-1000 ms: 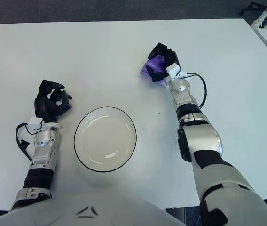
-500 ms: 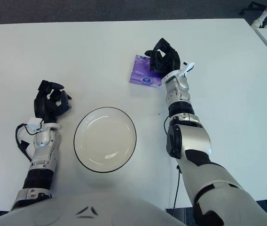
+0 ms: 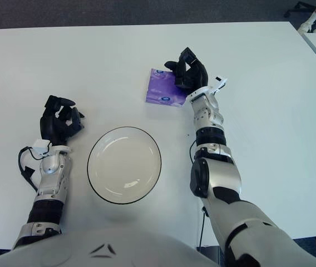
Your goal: Put the tissue paper into the plate.
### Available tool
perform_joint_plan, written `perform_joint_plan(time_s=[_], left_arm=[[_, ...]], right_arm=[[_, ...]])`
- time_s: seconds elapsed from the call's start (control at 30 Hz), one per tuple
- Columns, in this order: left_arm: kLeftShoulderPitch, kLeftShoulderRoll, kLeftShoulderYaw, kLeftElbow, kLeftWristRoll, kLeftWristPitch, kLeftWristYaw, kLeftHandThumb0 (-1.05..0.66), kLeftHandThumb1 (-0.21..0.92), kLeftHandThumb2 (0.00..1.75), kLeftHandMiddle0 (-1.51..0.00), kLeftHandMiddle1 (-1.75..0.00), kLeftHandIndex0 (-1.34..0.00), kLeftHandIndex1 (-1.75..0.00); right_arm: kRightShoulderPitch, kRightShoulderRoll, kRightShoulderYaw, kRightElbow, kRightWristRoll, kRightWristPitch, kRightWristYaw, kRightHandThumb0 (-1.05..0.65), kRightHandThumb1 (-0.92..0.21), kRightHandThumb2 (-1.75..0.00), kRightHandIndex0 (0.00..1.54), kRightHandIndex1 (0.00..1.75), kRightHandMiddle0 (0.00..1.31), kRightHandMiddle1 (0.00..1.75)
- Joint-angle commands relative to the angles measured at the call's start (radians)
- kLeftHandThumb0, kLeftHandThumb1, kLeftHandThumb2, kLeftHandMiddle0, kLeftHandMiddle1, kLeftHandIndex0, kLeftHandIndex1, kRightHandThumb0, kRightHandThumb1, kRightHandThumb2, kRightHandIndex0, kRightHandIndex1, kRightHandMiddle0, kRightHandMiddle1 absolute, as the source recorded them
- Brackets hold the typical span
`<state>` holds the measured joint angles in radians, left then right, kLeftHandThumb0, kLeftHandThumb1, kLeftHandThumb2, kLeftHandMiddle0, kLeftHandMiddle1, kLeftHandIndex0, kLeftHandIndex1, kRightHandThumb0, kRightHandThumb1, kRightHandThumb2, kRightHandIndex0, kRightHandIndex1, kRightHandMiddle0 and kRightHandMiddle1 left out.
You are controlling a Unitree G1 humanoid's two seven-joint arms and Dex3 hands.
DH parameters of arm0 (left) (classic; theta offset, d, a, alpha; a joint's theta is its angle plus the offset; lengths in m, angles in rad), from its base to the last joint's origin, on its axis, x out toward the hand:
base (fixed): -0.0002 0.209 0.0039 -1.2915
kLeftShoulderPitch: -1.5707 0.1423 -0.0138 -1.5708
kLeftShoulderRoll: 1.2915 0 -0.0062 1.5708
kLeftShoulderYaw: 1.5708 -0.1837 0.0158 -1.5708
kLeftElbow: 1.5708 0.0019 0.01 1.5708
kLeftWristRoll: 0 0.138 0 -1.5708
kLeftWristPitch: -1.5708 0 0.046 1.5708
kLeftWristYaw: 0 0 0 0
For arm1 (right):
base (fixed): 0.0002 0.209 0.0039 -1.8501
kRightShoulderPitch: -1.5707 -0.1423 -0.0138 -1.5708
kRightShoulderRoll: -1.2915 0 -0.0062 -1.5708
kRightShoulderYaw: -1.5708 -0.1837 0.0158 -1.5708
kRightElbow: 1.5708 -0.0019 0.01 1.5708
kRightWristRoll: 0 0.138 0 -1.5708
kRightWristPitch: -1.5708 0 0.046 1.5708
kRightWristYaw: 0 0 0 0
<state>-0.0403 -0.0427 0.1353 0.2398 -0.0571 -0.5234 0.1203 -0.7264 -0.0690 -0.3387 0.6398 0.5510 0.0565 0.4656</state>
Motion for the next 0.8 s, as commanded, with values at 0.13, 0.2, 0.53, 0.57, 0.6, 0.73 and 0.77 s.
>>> perform_joint_plan(time_s=[0.13,0.2,0.53,0.57,0.6,0.73,0.77], left_arm=[[0.155,-0.048,-0.01,0.161,0.017,-0.012,0.009,-0.42,0.5,1.09,-0.68,-1.75,-0.46,-1.75],[0.156,-0.049,-0.011,0.16,0.015,-0.013,0.007,-0.42,0.51,1.09,-0.66,-1.75,-0.46,-1.75],[0.154,-0.048,-0.014,0.163,0.014,-0.013,0.001,-0.42,0.53,1.06,-0.67,-1.75,-0.45,-1.75],[0.154,-0.048,-0.014,0.163,0.013,-0.014,0.0,-0.42,0.53,1.06,-0.67,-1.75,-0.45,-1.75],[0.154,-0.047,-0.014,0.164,0.013,-0.016,-0.001,-0.42,0.53,1.06,-0.67,-1.75,-0.45,-1.75],[0.154,-0.046,-0.015,0.165,0.019,-0.017,0.002,-0.42,0.52,1.07,-0.69,-1.75,-0.45,-1.75],[0.154,-0.046,-0.015,0.165,0.02,-0.016,0.003,-0.42,0.52,1.07,-0.69,-1.75,-0.45,-1.75]], right_arm=[[0.129,0.052,0.028,-0.242,0.057,0.115,-0.024,-0.02,-0.02,-1.58,0.95,1.49,0.61,1.75],[0.138,0.053,0.03,-0.26,0.065,0.114,0.004,-0.01,-0.02,-1.57,0.95,1.47,0.6,1.75],[0.155,0.014,0.095,-0.271,-0.034,-0.097,0.19,0.0,-0.09,-1.46,0.91,1.37,0.59,1.75],[0.152,0.007,0.103,-0.264,-0.052,-0.126,0.203,0.0,-0.11,-1.45,0.89,1.4,0.57,1.75],[0.14,-0.024,0.126,-0.237,-0.128,-0.244,0.215,0.0,-0.14,-1.43,0.85,1.45,0.54,1.75],[0.125,-0.16,0.229,-0.166,-0.46,-0.639,0.162,-0.54,-0.37,-1.06,0.2,1.24,0.16,1.3],[0.125,-0.174,0.238,-0.164,-0.487,-0.658,0.152,-0.63,-0.41,-1.01,0.16,1.18,0.13,1.24]])
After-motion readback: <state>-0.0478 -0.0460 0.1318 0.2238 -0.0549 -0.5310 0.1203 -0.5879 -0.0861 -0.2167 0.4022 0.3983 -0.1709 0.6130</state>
